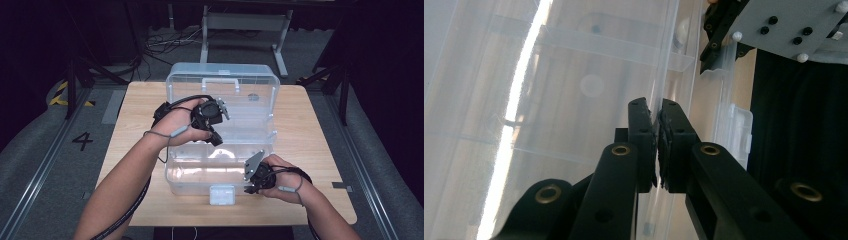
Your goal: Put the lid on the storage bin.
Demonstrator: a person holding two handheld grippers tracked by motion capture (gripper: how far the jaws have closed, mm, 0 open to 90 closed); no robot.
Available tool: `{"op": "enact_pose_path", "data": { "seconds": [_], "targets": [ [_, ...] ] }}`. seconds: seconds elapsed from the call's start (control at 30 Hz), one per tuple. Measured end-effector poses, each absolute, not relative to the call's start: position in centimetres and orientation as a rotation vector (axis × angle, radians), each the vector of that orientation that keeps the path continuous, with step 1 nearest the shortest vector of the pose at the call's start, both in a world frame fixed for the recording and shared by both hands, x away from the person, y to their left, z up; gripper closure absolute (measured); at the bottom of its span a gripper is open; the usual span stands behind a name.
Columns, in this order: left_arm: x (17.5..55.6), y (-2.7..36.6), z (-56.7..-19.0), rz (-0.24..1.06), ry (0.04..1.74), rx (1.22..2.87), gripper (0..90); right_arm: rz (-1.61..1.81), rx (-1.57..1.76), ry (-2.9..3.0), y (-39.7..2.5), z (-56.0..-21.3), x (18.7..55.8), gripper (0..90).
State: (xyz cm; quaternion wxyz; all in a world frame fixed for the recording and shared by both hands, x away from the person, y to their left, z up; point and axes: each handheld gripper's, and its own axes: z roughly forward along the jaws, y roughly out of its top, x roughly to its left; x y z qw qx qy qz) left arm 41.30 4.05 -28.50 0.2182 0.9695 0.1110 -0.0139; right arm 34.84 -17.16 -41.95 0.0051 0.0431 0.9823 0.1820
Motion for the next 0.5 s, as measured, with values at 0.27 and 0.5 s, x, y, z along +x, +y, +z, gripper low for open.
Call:
{"op": "enact_pose_path", "data": {
  "seconds": [0.27, 0.5],
  "targets": [
    [40.98, 3.87, -28.56, -0.035, 0.297, 2.702, 85.8, 0.562, 0.137, 3.057, -17.02, -41.92, 34.61, 82.4],
    [40.54, 3.64, -28.72, -0.034, 0.289, 2.721, 85.9, 0.558, 0.162, 3.036, -16.98, -41.64, 34.35, 82.6]
  ]
}}
